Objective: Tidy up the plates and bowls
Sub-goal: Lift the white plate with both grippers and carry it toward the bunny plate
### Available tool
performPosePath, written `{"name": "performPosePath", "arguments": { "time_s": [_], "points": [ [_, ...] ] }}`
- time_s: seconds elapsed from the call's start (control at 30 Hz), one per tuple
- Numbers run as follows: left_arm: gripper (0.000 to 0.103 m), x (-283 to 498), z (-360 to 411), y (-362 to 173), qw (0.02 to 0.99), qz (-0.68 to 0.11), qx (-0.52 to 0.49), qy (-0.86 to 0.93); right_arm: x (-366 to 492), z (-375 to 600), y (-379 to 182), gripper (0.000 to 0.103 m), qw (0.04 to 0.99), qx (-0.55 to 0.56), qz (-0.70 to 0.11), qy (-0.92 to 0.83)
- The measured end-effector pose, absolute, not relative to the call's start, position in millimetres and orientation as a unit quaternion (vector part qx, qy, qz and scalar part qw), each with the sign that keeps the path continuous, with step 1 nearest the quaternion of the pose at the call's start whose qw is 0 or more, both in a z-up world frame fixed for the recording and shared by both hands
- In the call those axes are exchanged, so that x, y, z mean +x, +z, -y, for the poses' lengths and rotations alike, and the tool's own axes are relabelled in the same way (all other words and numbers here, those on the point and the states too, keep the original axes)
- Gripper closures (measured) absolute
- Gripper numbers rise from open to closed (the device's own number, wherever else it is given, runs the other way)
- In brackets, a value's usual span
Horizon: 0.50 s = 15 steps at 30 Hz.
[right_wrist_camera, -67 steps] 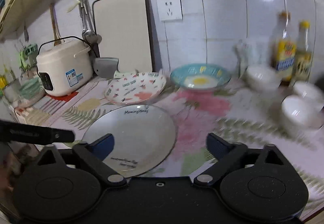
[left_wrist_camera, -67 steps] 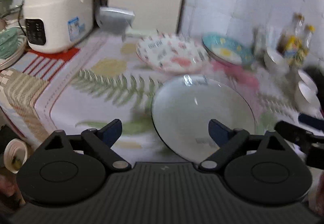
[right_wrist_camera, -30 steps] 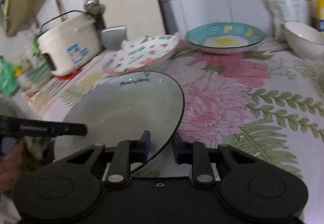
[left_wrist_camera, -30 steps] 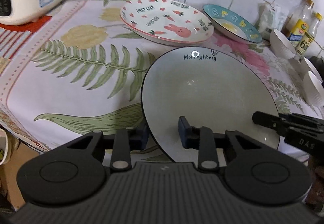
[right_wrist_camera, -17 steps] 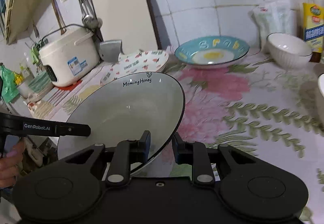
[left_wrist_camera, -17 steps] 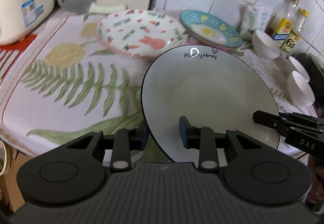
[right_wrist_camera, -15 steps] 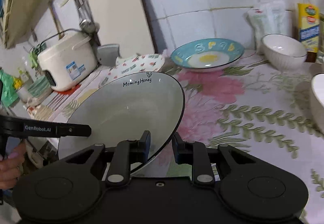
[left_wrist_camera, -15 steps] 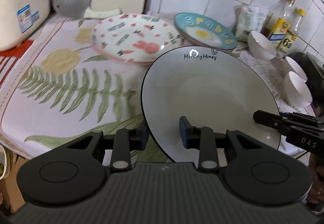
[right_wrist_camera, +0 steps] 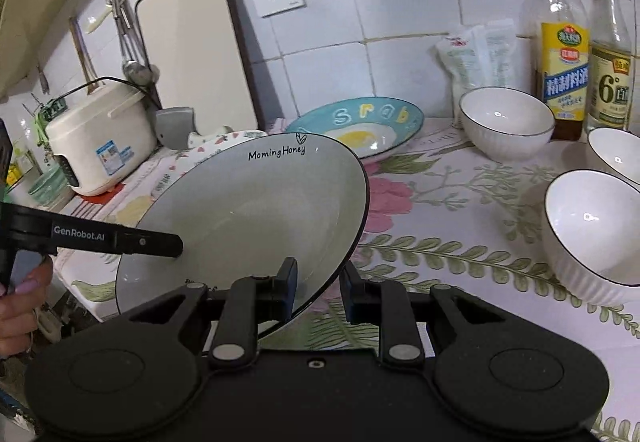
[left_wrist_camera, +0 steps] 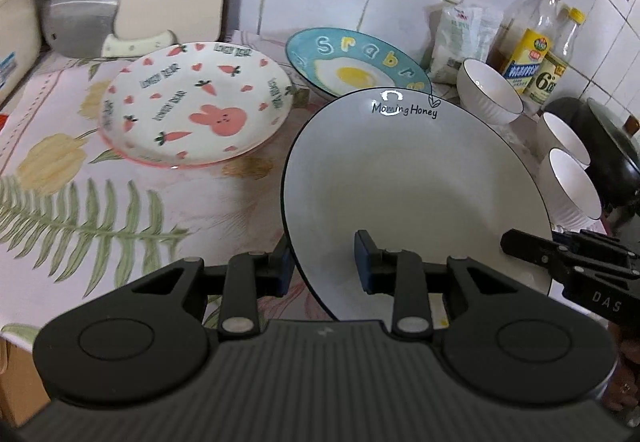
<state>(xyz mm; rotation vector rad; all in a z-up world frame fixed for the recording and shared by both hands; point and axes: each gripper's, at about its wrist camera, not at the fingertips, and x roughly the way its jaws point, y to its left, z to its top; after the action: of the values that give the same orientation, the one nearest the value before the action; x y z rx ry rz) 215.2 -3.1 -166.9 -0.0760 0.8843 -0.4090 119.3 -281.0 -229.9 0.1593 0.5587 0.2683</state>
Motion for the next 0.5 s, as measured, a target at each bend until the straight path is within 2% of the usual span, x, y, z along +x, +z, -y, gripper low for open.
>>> {"name": "performPosePath", "arguments": {
  "time_s": [0.5],
  "points": [
    [0.073, 243, 31, -196, 0.866, -0.458, -0.03, -0.199, 141, 301, -255, 0.075, 0.944, 0.077, -0.299, 0.114]
  ]
}}
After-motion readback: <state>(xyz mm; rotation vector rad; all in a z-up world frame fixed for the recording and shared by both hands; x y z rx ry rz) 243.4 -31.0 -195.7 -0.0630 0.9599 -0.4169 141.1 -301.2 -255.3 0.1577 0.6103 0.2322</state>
